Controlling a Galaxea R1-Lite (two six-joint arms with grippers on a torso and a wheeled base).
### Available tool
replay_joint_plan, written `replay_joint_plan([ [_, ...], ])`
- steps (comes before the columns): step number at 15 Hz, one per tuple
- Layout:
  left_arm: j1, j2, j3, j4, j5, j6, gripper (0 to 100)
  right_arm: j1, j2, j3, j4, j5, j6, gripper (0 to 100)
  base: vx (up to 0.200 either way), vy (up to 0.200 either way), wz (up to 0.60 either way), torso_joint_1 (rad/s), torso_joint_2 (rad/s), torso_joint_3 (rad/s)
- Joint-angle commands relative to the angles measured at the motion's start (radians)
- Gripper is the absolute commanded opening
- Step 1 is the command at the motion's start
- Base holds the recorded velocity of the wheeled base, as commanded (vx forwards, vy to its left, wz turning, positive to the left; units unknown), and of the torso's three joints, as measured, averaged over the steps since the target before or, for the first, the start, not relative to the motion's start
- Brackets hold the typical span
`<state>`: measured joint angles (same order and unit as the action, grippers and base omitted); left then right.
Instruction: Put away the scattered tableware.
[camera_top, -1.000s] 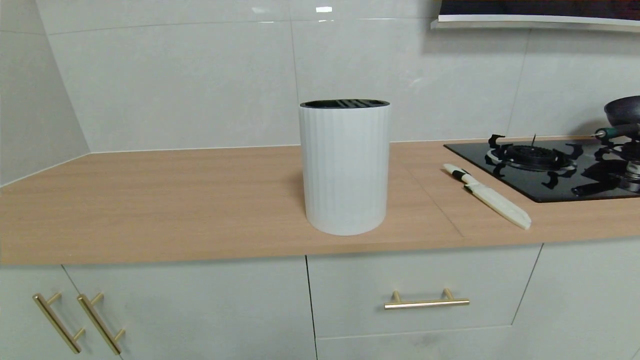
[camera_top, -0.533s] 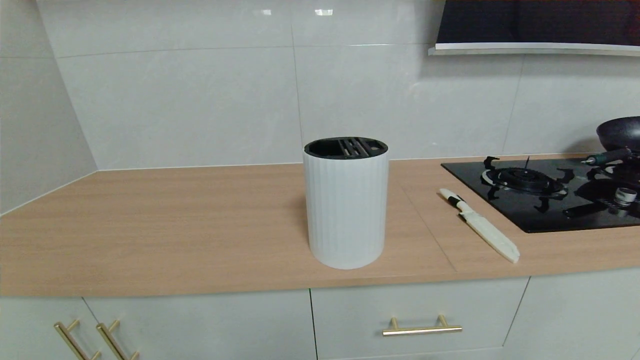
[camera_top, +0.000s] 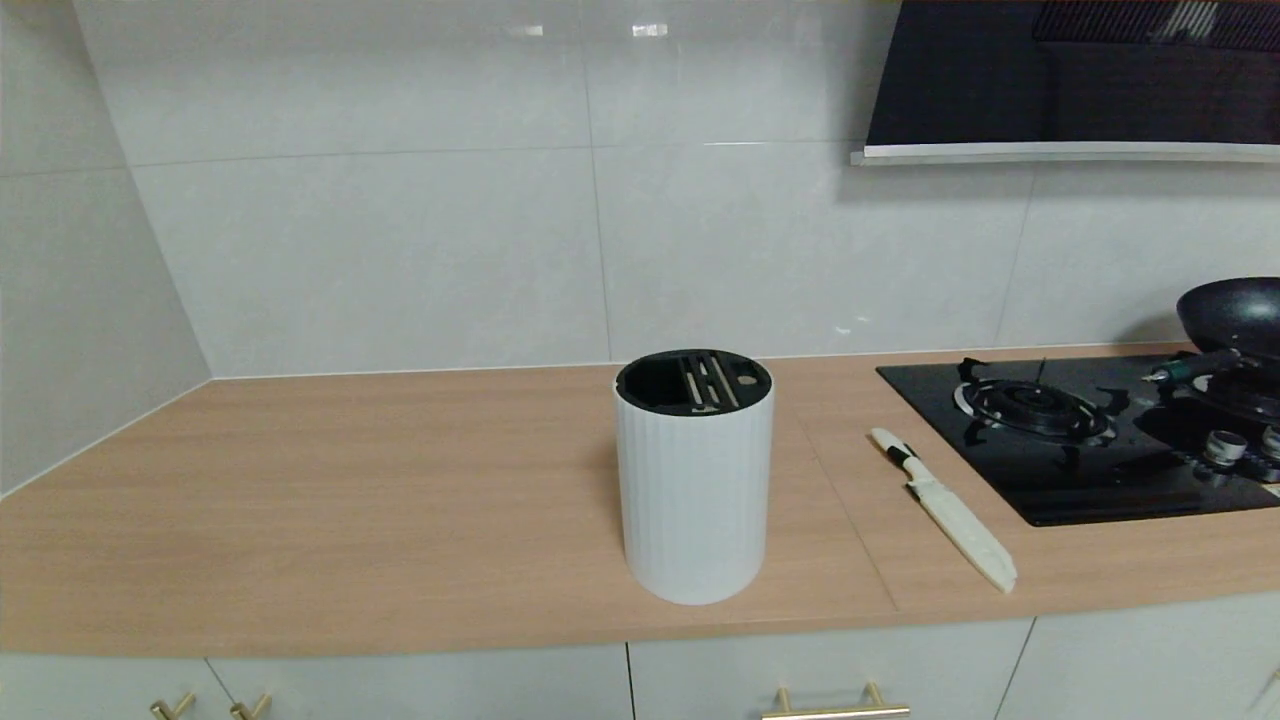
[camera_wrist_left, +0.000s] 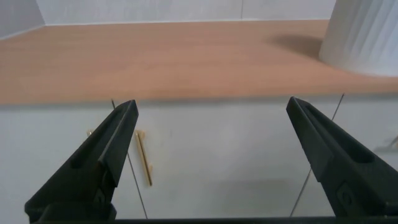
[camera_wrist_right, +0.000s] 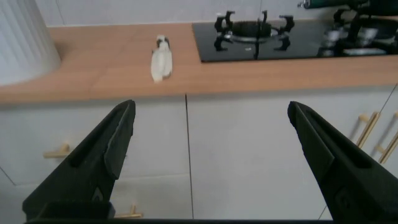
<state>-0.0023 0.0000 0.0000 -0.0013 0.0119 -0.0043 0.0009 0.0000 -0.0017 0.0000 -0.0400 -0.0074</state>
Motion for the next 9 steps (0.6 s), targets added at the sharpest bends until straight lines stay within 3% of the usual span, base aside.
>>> replay_joint_plan([
  [1,0.001,0.0,0.0,0.0,0.0,0.0,100,0.001,0.002,0.0,0.0,0.0,0.0,100,0.0,0.0,0.0,0.237,-0.51,-0.286],
  [9,0.001,0.0,0.0,0.0,0.0,0.0,100,0.001,0.002,0.002,0.0,0.0,0.0,100,0.0,0.0,0.0,0.258,-0.56,-0.301],
])
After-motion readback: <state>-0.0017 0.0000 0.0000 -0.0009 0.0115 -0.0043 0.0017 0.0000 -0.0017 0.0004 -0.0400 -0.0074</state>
